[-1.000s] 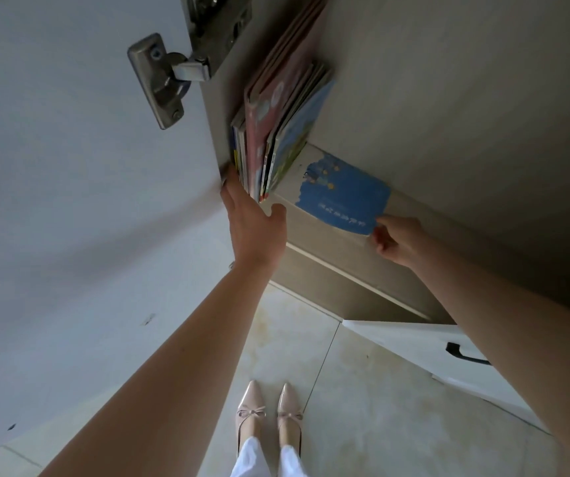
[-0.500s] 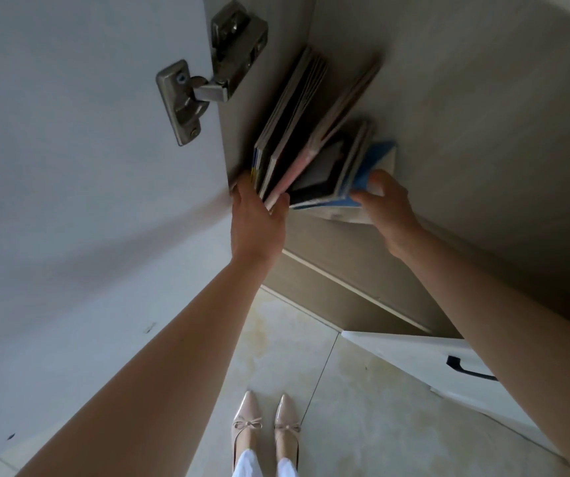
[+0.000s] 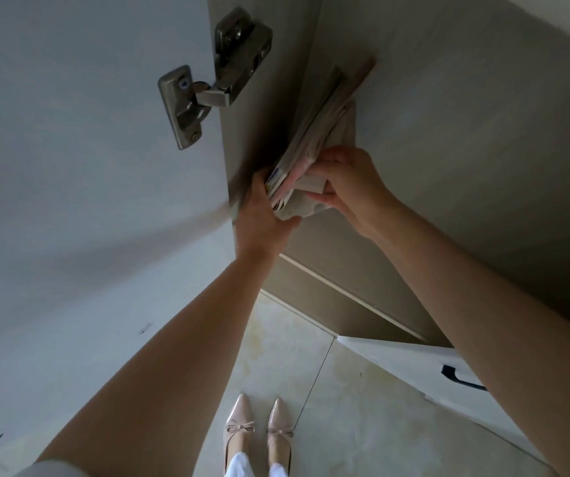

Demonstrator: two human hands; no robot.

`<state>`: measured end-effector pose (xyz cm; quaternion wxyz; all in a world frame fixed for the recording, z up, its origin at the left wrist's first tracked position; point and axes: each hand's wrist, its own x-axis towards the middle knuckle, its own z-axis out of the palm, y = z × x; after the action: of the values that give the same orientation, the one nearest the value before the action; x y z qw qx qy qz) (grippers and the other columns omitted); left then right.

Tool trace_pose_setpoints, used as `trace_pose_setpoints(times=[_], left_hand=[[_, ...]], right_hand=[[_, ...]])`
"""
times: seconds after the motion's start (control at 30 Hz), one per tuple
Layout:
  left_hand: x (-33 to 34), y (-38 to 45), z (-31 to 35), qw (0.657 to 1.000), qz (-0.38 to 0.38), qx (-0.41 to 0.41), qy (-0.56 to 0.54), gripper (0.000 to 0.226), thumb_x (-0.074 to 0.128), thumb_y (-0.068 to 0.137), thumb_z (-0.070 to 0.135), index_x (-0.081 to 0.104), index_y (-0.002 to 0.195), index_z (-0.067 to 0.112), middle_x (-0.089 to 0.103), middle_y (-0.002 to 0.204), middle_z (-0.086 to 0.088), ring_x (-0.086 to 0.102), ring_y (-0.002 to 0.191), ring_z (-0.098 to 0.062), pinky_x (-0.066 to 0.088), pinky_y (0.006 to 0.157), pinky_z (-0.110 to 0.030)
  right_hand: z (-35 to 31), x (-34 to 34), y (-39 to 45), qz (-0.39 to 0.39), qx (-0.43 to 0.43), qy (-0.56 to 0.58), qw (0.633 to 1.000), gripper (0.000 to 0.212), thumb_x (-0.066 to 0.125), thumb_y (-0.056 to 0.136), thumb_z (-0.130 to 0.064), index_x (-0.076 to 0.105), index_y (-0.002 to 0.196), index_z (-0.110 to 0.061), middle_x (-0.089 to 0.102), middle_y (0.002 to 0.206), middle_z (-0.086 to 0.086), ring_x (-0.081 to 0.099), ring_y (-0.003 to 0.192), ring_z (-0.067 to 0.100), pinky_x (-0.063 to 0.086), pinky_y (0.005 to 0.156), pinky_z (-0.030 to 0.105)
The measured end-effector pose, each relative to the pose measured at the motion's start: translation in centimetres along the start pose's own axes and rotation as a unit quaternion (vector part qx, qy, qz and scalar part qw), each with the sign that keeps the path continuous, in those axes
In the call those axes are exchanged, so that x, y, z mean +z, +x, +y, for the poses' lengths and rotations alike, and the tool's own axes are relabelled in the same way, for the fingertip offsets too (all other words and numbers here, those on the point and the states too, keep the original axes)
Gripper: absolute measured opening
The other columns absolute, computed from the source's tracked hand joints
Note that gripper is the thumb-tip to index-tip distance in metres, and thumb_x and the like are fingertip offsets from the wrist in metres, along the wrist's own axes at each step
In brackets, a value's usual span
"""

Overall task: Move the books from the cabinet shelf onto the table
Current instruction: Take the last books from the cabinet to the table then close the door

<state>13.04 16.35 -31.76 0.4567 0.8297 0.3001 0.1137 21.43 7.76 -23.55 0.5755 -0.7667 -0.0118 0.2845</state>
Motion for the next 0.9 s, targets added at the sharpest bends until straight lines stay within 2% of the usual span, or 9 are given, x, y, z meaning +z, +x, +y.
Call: trace_pose_setpoints(times=[0.13, 0.27, 0.37, 0.47, 0.6, 0.67, 0.73, 0.8, 0.9], left_hand=[[0.8, 0.5, -0.1, 0.998, 0.050, -0.030, -0.028, 0.093, 0.087, 0.065, 0.034, 0.033, 0.140, 0.018, 0.059, 0.128, -0.006, 0.059, 0.114, -0.025, 0.053, 0.094, -0.041], [1.1, 1.7, -0.1, 0.986, 0.158, -0.052, -0.033, 0.063, 0.079, 0.075, 0.030, 0.052, 0.129, 0.011, 0.064, 0.122, -0.010, 0.062, 0.110, -0.030, 0.052, 0.094, -0.040], [0.8, 2.0, -0.5, 0.989, 0.143, -0.046, -0.006, 0.060, 0.077, 0.078, 0.027, 0.054, 0.129, 0.008, 0.066, 0.120, -0.013, 0.063, 0.108, -0.032, 0.049, 0.094, -0.038], [0.2, 0.8, -0.1, 0.990, 0.132, -0.042, -0.010, 0.057, 0.076, 0.081, 0.029, 0.053, 0.128, 0.007, 0.066, 0.119, -0.013, 0.064, 0.106, -0.033, 0.049, 0.093, -0.037], [-0.3, -1.6, 0.6, 0.994, 0.100, -0.042, -0.014, 0.044, 0.073, 0.084, 0.027, 0.054, 0.119, 0.007, 0.069, 0.111, -0.015, 0.067, 0.098, -0.038, 0.053, 0.087, -0.040], [-0.6, -3.0, 0.4, 0.996, 0.087, -0.018, 0.008, 0.041, 0.071, 0.084, 0.029, 0.056, 0.115, 0.006, 0.071, 0.103, -0.015, 0.069, 0.088, -0.039, 0.056, 0.082, -0.042], [-1.0, -4.6, 0.3, 0.998, 0.066, -0.003, 0.005, 0.040, 0.070, 0.084, 0.029, 0.059, 0.114, 0.005, 0.073, 0.098, -0.014, 0.070, 0.081, -0.037, 0.058, 0.080, -0.043], [-1.6, -6.0, -0.2, 0.999, 0.038, 0.023, -0.004, 0.037, 0.070, 0.084, 0.028, 0.061, 0.112, 0.006, 0.073, 0.091, -0.009, 0.071, 0.073, -0.031, 0.061, 0.075, -0.043], [-2.8, -7.2, -1.3, 0.999, -0.025, 0.042, -0.003, 0.027, 0.071, 0.083, 0.023, 0.060, 0.103, 0.009, 0.064, 0.077, 0.000, 0.063, 0.061, -0.021, 0.061, 0.067, -0.037]], right_hand=[[-0.9, 0.3, -0.2, -0.049, 0.051, 0.093, 0.993, 0.033, 0.059, 0.081, -0.007, 0.063, 0.111, 0.004, 0.065, 0.111, 0.026, 0.065, 0.105, 0.034, 0.056, 0.089, 0.040], [-1.9, 0.6, -1.2, -0.081, 0.009, 0.015, 0.997, 0.018, 0.055, 0.086, 0.000, 0.065, 0.100, 0.004, 0.065, 0.095, 0.020, 0.066, 0.093, 0.028, 0.056, 0.089, 0.034], [-2.6, -0.5, -1.1, 0.032, -0.116, -0.078, 0.990, 0.019, 0.058, 0.084, 0.003, 0.064, 0.100, -0.004, 0.072, 0.087, 0.019, 0.072, 0.078, 0.029, 0.060, 0.075, 0.038], [-1.8, -2.7, -0.2, 0.188, -0.115, -0.088, 0.971, 0.014, 0.051, 0.083, -0.003, 0.060, 0.089, -0.011, 0.069, 0.080, 0.016, 0.068, 0.064, 0.027, 0.059, 0.066, 0.038], [-0.2, -1.7, -2.2, -0.030, 0.086, -0.086, 0.992, 0.024, 0.052, 0.094, -0.005, 0.054, 0.118, -0.008, 0.065, 0.110, 0.025, 0.069, 0.086, 0.031, 0.057, 0.082, 0.042], [0.5, -0.5, -3.3, -0.058, 0.082, -0.128, 0.987, 0.033, 0.054, 0.092, 0.000, 0.044, 0.124, 0.000, 0.054, 0.120, 0.039, 0.064, 0.106, 0.035, 0.052, 0.093, 0.048], [1.2, -0.3, -3.9, -0.020, 0.050, -0.149, 0.987, 0.025, 0.062, 0.086, 0.002, 0.046, 0.104, 0.009, 0.053, 0.106, 0.046, 0.060, 0.097, 0.024, 0.047, 0.096, 0.054], [1.8, -0.6, -4.4, 0.002, 0.027, -0.173, 0.985, 0.029, 0.075, 0.076, -0.007, 0.046, 0.073, -0.007, 0.058, 0.079, 0.028, 0.059, 0.078, 0.025, 0.055, 0.086, 0.048], [4.2, -2.0, -4.7, -0.010, -0.004, -0.228, 0.974, 0.040, 0.078, 0.050, -0.039, 0.049, 0.060, -0.013, 0.058, 0.060, 0.012, 0.062, 0.066, 0.021, 0.054, 0.071, 0.050]])
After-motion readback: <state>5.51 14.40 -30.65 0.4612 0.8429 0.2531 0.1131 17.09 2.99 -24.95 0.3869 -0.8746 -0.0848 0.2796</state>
